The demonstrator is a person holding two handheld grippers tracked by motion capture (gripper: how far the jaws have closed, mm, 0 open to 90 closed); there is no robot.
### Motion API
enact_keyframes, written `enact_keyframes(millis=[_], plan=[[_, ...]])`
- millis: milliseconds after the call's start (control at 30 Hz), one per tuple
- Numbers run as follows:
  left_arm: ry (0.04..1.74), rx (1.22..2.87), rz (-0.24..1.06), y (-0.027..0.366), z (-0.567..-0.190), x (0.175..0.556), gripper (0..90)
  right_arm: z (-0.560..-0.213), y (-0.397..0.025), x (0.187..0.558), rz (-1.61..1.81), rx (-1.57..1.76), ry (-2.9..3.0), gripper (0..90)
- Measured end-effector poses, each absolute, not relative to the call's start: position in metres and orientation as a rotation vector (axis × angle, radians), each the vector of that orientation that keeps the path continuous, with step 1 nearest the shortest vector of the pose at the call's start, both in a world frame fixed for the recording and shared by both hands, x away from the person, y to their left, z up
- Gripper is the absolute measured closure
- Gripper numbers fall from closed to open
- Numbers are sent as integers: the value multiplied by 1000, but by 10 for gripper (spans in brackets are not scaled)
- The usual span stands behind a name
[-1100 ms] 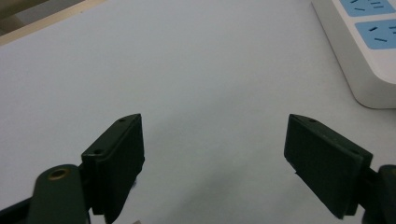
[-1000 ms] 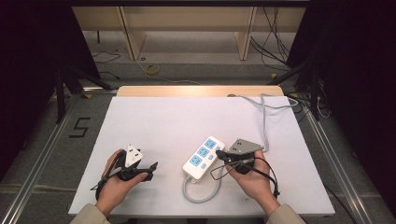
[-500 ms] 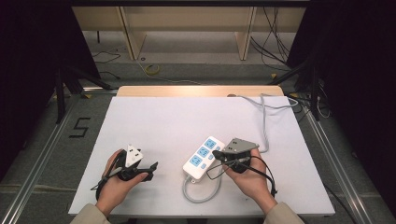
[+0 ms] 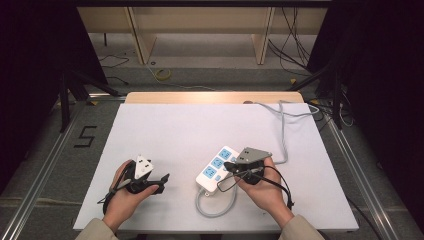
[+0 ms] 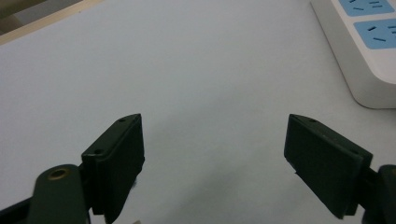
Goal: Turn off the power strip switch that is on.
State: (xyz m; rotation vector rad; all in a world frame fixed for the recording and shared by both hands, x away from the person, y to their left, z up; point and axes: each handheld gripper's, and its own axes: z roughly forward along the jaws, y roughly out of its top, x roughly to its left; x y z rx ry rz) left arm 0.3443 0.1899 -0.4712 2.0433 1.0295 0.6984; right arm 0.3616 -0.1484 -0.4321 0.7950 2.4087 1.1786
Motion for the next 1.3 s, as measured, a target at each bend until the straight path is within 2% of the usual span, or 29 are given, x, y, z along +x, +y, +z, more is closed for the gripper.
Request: enact_keyframes(millis=[1300], plan=[[1027, 2045, 697, 190, -471, 344, 200, -444, -117, 378, 1027, 785, 2627, 900]])
